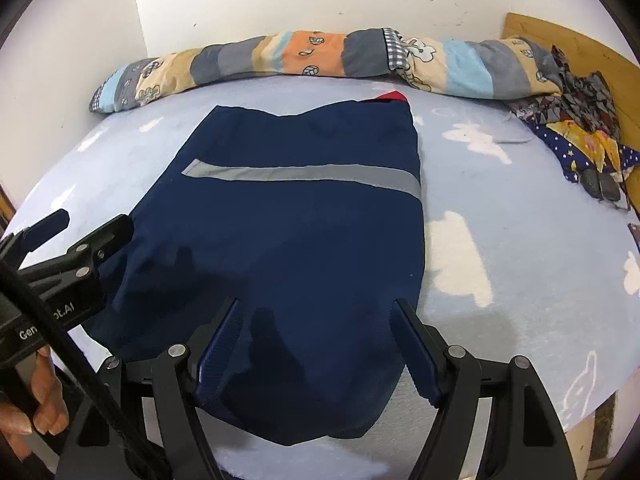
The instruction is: Fold large clothes
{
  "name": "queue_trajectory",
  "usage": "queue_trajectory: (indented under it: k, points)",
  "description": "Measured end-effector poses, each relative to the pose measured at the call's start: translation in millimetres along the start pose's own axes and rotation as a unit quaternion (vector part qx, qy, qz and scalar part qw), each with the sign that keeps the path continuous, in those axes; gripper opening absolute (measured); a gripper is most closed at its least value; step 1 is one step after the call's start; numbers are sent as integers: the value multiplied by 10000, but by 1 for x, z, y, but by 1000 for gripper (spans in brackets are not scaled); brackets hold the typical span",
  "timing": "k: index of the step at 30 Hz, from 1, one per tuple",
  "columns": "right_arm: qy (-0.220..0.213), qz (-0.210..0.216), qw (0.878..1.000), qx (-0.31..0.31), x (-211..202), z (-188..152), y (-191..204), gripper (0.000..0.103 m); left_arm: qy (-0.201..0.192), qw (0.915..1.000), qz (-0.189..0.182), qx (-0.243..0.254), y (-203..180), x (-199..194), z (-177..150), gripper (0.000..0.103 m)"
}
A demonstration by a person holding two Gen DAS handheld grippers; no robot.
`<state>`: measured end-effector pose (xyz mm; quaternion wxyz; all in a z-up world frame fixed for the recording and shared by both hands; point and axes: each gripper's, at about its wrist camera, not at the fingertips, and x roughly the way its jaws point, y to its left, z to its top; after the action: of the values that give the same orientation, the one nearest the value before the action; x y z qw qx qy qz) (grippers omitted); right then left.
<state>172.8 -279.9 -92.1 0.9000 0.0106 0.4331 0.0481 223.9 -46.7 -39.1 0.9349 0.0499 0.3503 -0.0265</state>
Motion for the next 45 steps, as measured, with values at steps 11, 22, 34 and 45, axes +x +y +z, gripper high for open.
queue_trajectory:
  k: [11,22,34,45]
  points:
    - [30,-34,10000,-59,-1,0,3,80,-264,9994,51,205,-8,-10,0,97]
    - [20,-44,10000,-66,0,0,6,80,-435,9982,72,401,-15,-17,-1,97]
    - [11,-58,10000,-74,-2,0,7,80,-468,9979,89,429,-17,-19,-1,97]
    - [-17,-77,10000,-60,-2,0,4,80,-516,9976,82,458,-17,-22,1,97]
